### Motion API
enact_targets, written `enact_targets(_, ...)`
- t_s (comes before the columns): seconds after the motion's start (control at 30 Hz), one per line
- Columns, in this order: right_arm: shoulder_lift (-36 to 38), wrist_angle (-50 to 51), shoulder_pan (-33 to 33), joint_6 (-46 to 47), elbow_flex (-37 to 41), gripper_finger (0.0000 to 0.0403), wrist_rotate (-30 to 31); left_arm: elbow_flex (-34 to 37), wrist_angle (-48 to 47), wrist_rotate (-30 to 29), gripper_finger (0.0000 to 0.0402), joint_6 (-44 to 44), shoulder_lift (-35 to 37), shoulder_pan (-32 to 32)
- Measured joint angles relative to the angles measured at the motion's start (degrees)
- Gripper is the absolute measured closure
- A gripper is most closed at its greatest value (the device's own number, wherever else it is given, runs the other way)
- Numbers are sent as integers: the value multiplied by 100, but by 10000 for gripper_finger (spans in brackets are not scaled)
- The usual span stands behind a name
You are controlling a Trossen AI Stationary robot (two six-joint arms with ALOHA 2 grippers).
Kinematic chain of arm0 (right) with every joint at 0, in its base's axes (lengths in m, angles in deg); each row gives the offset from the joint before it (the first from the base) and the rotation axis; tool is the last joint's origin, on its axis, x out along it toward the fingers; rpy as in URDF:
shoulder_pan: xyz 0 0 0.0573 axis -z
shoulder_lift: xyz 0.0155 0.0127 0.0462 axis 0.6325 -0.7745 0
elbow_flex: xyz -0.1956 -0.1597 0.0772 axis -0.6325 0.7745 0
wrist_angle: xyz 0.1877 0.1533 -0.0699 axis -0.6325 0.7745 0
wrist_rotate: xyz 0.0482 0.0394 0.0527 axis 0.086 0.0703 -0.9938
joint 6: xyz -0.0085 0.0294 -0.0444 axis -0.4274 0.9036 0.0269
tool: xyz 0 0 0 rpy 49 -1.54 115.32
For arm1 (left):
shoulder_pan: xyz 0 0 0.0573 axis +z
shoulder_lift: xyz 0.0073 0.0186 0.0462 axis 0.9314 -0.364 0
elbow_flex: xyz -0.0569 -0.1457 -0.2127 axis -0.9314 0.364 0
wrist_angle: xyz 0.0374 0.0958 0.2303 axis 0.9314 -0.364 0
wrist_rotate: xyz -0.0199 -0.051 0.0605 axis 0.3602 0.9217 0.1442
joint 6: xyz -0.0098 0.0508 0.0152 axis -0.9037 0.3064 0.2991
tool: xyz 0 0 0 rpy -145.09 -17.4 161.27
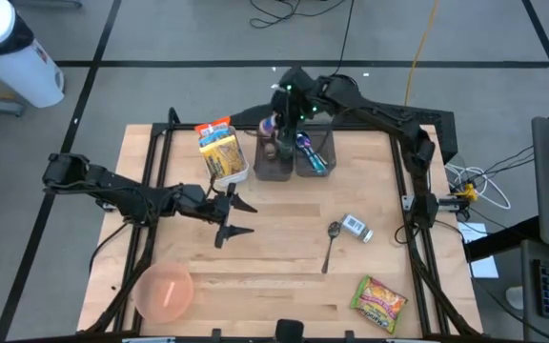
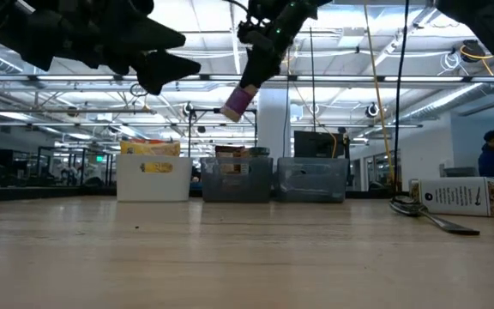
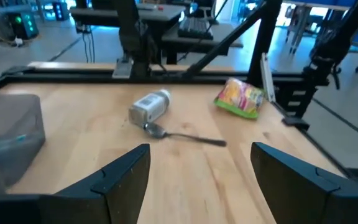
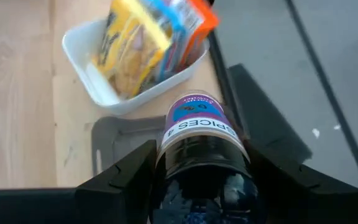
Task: Pick & Place Food Item
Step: Put the purple seasoning bottle into the left black bin
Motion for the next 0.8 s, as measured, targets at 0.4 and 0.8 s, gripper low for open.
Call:
enact_targets(0.4,-42,316,1,38,-165,196,-28,0,164,4,125,-138,-49,335)
enact_targets(0.8,-466,421,-280,56,-156,196,-45,0,262,19,121,-299,-45,327)
